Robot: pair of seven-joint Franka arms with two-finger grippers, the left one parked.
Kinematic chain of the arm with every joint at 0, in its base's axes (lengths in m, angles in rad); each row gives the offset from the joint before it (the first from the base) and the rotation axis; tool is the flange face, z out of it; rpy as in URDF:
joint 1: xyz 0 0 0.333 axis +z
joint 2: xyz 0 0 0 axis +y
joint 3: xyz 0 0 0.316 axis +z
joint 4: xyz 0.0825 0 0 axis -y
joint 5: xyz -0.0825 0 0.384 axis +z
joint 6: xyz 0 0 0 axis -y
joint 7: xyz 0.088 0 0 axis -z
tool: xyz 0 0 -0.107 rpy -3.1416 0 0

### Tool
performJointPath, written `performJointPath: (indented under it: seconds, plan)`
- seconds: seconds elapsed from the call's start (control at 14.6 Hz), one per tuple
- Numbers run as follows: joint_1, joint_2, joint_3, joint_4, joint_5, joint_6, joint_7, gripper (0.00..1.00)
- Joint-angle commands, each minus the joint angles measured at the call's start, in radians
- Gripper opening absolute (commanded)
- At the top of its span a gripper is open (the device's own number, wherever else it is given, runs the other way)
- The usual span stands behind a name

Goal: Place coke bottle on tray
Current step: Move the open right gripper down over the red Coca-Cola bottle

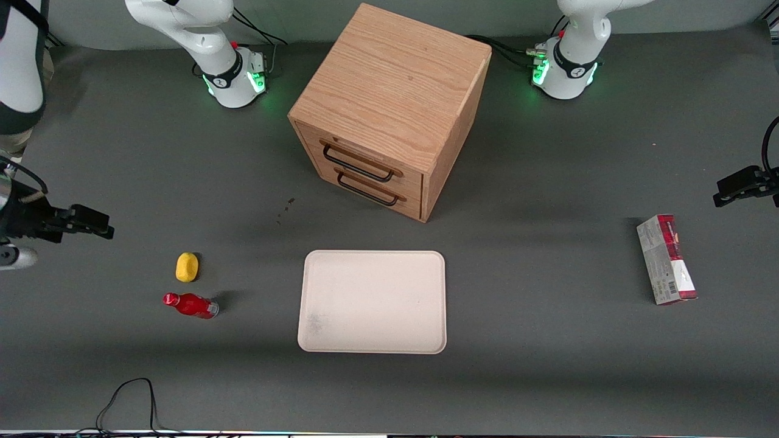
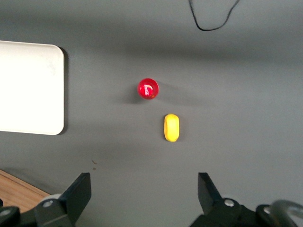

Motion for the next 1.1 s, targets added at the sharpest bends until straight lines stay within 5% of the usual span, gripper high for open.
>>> performJointPath:
  seconds: [0.0, 0.41, 1.03]
  plan:
    - [0.002, 0.104, 0.011, 0.134, -0.002, -0.014, -0.001, 1.0]
    - [0.002, 0.219, 0.017, 0.262, -0.002, -0.017, -0.001, 1.0]
    - [0.016, 0.305, 0.017, 0.199, -0.004, 0.075, 0.008, 1.0]
